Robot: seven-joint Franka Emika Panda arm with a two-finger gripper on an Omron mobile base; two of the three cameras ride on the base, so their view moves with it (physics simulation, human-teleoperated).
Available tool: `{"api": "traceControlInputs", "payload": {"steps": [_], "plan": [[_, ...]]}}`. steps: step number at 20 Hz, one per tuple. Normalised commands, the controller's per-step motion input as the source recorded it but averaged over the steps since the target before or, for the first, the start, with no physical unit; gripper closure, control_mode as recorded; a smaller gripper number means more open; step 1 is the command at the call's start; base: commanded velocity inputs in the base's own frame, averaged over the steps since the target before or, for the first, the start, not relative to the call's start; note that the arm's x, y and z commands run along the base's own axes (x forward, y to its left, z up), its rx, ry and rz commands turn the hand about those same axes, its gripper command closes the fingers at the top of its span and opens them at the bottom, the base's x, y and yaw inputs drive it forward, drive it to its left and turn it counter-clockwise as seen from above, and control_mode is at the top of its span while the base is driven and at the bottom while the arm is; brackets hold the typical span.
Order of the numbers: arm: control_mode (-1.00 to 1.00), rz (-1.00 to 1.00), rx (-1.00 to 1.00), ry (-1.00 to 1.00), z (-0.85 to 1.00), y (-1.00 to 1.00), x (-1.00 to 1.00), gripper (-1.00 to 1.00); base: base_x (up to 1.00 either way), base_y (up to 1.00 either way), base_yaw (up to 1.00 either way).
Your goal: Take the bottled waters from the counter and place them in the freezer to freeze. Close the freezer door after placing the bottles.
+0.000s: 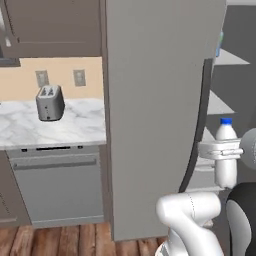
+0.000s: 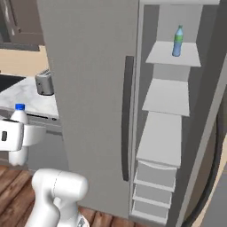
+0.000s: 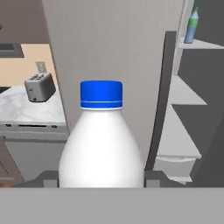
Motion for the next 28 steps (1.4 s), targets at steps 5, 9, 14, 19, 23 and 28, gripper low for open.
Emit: {"api": "traceControlInputs", "payload": {"steps": [5,9,14,19,23,28], "plan": [[1.0,0.0,0.0,0.0,0.0,0.0,0.0,1.0,0.03,-0.57,0.04],[1.0,0.0,0.0,0.0,0.0,0.0,0.0,1.0,0.1,-0.41,-0.05],[1.0,0.0,0.0,0.0,0.0,0.0,0.0,1.0,0.12,-0.27,-0.14],[1.0,0.0,0.0,0.0,0.0,0.0,0.0,1.0,0.25,-0.13,-0.16],[1.0,0.0,0.0,0.0,0.0,0.0,0.0,1.0,0.26,-0.15,-0.16],[1.0,0.0,0.0,0.0,0.0,0.0,0.0,1.0,0.26,-0.18,-0.15]]}}
